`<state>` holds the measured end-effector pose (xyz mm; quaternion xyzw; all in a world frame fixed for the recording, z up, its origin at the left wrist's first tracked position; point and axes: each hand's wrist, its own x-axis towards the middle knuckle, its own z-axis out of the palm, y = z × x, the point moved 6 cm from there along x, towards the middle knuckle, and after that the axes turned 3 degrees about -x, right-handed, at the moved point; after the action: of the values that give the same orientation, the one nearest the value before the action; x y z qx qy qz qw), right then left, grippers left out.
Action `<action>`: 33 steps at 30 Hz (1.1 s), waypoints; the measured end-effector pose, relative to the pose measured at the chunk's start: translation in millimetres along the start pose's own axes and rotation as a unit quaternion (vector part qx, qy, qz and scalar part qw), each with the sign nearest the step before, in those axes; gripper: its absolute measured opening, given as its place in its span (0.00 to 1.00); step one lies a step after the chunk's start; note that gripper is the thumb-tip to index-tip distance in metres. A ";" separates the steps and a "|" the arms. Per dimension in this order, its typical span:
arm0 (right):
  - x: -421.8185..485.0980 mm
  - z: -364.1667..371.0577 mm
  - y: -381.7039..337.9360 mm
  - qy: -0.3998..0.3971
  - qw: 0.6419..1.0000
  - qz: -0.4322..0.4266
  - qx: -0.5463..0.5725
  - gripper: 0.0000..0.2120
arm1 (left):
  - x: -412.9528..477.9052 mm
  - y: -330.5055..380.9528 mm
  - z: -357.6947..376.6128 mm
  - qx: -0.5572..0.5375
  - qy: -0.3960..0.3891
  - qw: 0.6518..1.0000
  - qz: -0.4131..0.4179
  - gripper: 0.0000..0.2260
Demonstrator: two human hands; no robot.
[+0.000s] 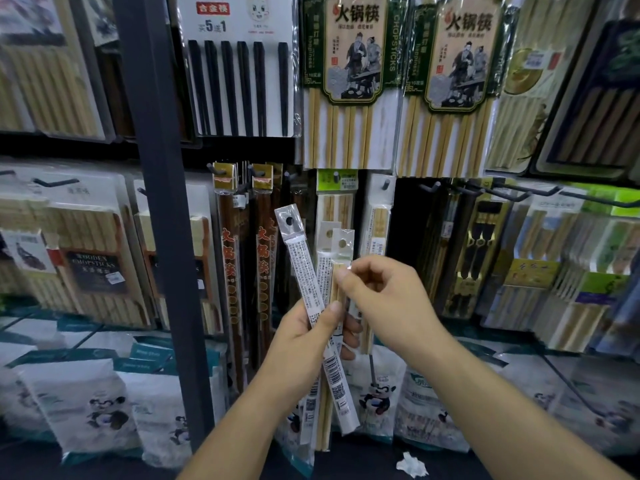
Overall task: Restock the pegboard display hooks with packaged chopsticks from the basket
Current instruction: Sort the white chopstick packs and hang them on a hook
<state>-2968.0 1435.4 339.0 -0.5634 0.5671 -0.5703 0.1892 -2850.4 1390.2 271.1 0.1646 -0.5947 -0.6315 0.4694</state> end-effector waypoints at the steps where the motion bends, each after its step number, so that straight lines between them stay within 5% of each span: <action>1: -1.3 3.8 0.9 -0.014 0.999 0.015 0.028 0.08 | -0.1 0.9 1.4 -0.005 -0.008 1.000 0.006 0.11; 12: 30.0 -46.4 -32.0 0.159 0.987 -0.034 0.016 0.10 | 2.8 -7.4 -13.0 0.013 0.056 0.998 -0.019 0.12; 33: 45.8 -47.9 -23.5 0.160 0.987 0.006 0.026 0.12 | 1.3 -5.1 -7.9 0.022 0.043 0.999 -0.026 0.10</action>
<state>-3012.5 1423.7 392.0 -0.4567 0.5783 -0.6663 0.1140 -2847.0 1383.7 265.1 0.2174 -0.5837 -0.6225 0.4738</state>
